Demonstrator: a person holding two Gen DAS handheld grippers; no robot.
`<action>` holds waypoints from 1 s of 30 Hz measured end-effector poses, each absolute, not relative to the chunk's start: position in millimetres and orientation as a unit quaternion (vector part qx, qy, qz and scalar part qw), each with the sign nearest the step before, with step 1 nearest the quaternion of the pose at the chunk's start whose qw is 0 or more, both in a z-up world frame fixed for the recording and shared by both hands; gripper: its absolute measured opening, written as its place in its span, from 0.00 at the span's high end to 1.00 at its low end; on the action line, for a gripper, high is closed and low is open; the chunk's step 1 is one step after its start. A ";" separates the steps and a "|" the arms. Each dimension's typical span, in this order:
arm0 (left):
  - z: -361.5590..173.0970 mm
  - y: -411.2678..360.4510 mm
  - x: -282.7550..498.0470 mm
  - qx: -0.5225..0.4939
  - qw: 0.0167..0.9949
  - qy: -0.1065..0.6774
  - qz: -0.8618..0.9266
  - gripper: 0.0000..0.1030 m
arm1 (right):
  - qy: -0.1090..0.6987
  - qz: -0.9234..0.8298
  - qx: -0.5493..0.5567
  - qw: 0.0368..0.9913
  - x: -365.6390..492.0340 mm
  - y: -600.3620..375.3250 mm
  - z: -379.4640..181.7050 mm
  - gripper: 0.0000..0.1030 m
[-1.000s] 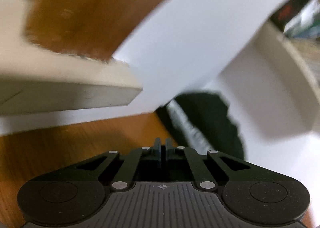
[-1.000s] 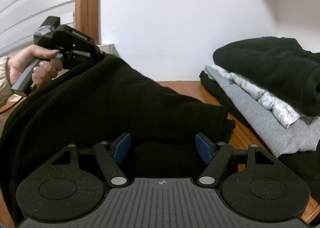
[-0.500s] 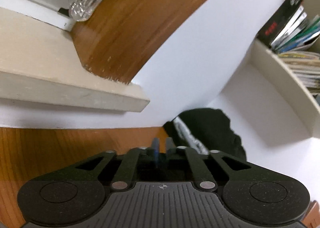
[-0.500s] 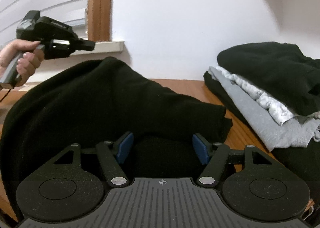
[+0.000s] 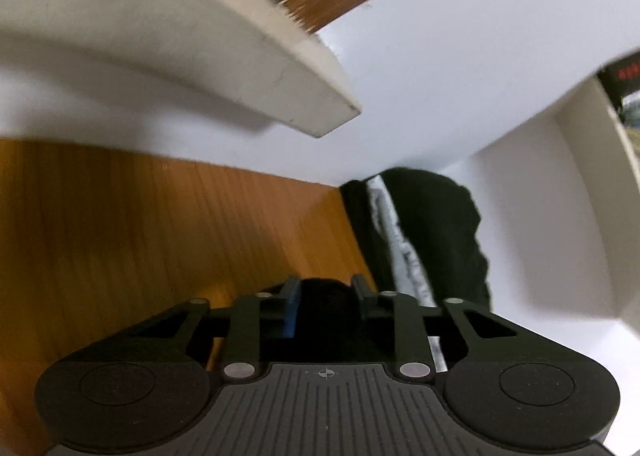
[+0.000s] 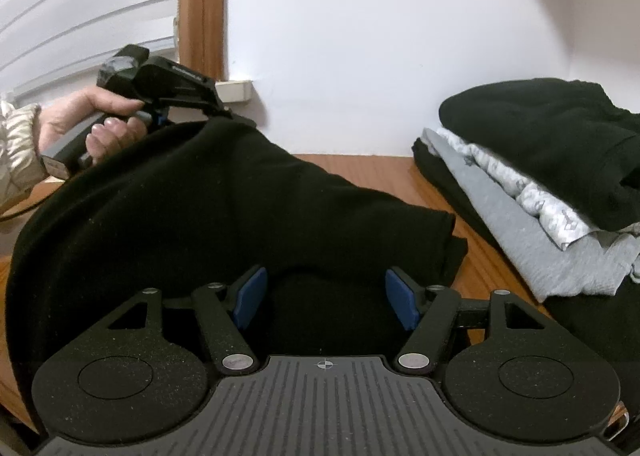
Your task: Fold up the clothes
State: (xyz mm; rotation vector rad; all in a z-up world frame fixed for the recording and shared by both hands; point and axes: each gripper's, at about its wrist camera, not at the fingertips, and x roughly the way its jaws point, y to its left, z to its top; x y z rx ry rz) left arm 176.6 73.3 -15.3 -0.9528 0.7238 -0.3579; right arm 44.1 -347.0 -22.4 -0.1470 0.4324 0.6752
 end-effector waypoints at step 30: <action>-18.0 97.0 105.8 -0.405 0.856 0.277 -0.165 0.81 | 0.247 0.304 -0.012 0.920 59.6 -350.0 31.0 0.47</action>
